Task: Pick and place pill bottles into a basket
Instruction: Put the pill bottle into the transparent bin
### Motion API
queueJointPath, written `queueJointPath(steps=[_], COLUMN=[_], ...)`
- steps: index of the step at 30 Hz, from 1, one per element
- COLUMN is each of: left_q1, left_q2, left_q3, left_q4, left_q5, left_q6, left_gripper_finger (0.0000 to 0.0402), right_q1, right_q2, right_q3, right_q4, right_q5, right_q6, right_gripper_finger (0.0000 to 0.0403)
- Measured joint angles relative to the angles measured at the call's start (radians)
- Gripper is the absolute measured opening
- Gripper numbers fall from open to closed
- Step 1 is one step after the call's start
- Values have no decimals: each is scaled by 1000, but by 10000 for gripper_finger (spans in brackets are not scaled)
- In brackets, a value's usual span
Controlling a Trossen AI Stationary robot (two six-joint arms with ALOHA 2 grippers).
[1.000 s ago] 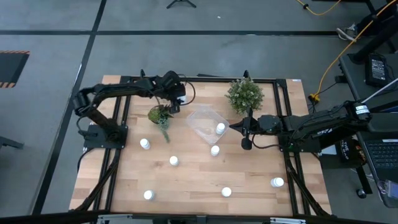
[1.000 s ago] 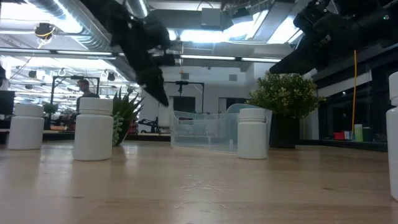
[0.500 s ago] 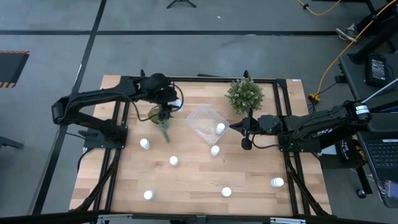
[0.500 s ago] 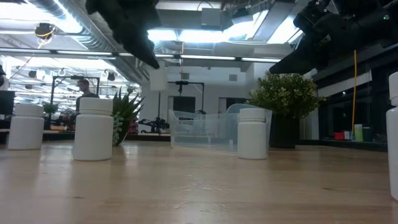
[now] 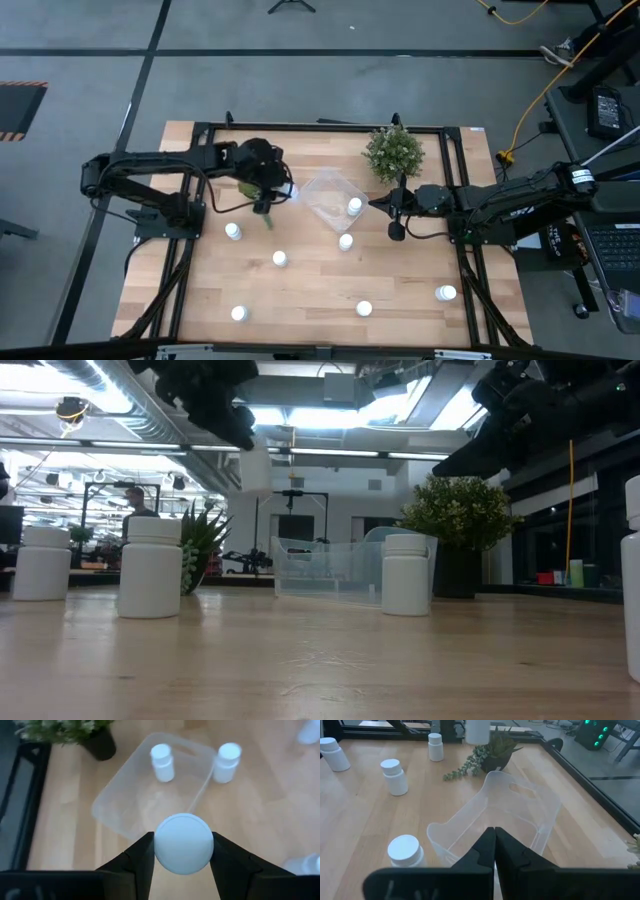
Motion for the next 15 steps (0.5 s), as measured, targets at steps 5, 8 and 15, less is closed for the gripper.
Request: queueJointPath(steps=[5, 8, 15], left_q1=[-47, -69, -95], left_q2=[4, 27, 175], left_q3=[-1, -1, -1], left_q4=[122, 174, 318], left_q5=[3, 4, 4], left_q6=[-8, -5, 21], left_gripper_finger=[154, 154, 154], right_q1=[0, 0, 0], right_q2=[0, 0, 0], right_q3=[0, 0, 0], right_q4=[5, 13, 13], right_q5=[0, 0, 0], right_q6=[0, 0, 0], right_gripper_finger=[9, 9, 9])
